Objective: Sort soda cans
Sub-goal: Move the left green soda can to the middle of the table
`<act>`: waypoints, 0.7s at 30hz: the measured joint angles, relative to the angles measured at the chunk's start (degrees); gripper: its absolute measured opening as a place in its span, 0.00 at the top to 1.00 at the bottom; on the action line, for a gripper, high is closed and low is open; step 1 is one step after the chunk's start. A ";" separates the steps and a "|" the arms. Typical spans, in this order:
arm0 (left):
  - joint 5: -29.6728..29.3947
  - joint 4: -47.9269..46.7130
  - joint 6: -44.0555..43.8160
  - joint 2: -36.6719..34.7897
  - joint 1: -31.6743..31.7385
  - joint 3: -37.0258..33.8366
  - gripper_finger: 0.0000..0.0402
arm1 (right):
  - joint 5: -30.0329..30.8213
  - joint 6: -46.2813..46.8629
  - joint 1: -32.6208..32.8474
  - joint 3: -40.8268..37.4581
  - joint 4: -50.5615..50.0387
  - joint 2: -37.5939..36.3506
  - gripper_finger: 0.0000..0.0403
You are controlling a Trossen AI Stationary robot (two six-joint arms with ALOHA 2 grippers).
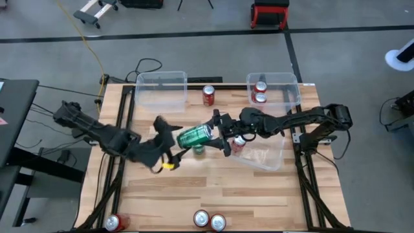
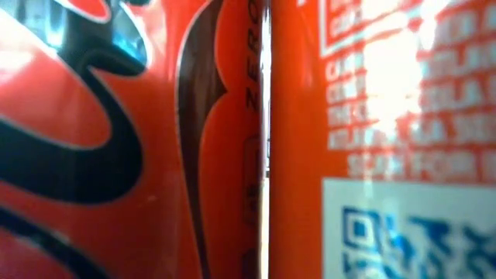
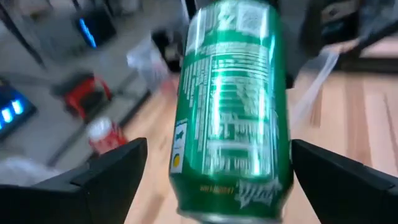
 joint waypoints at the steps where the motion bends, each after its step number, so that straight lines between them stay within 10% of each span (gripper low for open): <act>1: -2.59 3.04 1.70 -0.44 -1.68 -1.19 0.04 | -1.33 0.99 -0.22 -0.91 3.09 0.03 0.30; 11: -11.98 35.15 17.37 -1.24 -5.44 -13.48 0.03 | -5.82 11.37 -3.63 -12.39 34.06 0.06 0.30; 21: 3.83 67.77 34.61 3.02 0.67 -18.29 0.03 | -4.31 9.78 -1.16 -12.46 34.57 0.09 0.30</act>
